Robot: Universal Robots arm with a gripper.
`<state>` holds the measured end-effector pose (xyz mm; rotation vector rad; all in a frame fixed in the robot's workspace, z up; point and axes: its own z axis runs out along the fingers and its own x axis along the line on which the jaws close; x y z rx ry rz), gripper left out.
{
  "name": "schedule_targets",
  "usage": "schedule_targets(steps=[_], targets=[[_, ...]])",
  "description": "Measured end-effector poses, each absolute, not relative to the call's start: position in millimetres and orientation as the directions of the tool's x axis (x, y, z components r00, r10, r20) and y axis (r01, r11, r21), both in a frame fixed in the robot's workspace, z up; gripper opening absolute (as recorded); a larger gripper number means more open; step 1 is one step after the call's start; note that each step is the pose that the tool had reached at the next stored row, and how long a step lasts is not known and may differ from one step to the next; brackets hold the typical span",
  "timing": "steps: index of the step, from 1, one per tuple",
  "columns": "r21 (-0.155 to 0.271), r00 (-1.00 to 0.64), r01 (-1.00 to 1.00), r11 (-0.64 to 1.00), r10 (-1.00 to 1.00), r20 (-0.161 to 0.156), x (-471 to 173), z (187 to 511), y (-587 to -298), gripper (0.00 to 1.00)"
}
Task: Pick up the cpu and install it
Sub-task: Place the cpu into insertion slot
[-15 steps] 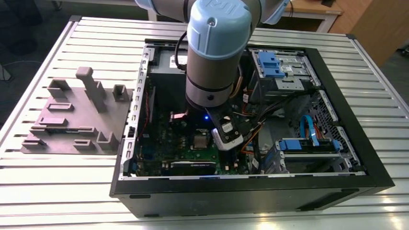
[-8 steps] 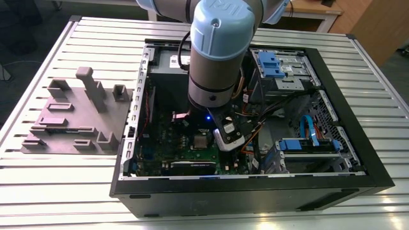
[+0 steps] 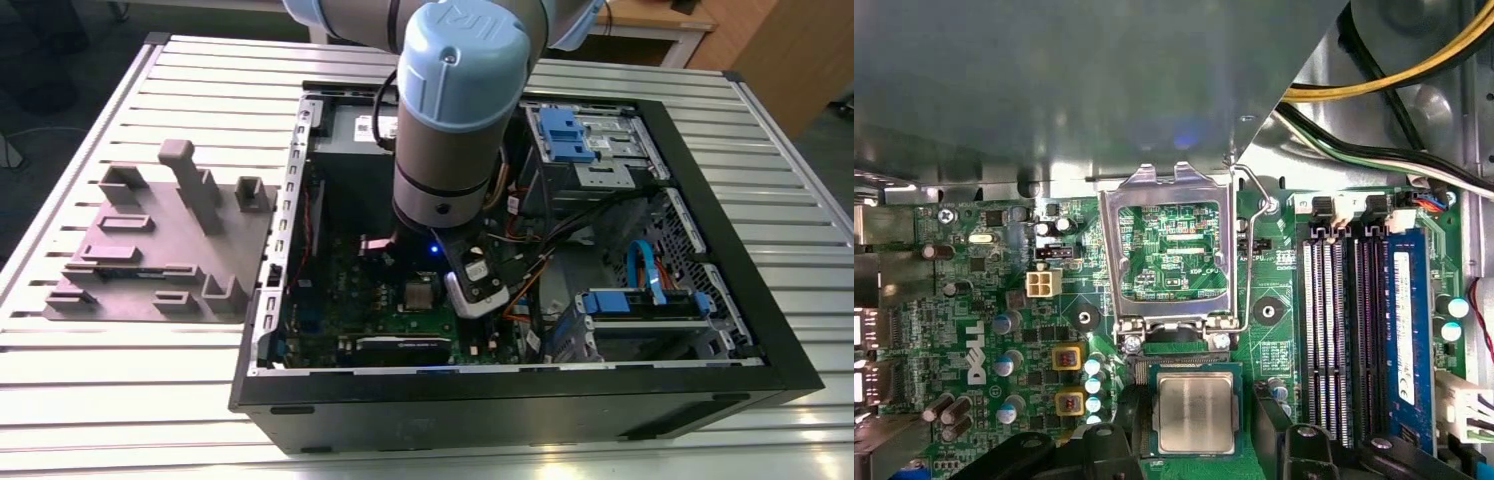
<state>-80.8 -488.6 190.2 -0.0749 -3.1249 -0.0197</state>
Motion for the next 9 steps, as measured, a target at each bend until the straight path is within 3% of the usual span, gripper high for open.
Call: schedule_targets(steps=[6, 7, 9], targets=[[0.012, -0.999, 0.051, 0.999, 0.051, 0.016, -80.8, 188.0, -488.7, 0.54], [0.012, -0.999, 0.052, 0.999, 0.051, 0.016, -80.8, 187.7, -488.7, 0.47], [0.012, -0.999, 0.052, 0.999, 0.052, 0.016, -80.8, 187.4, -488.7, 0.47]])
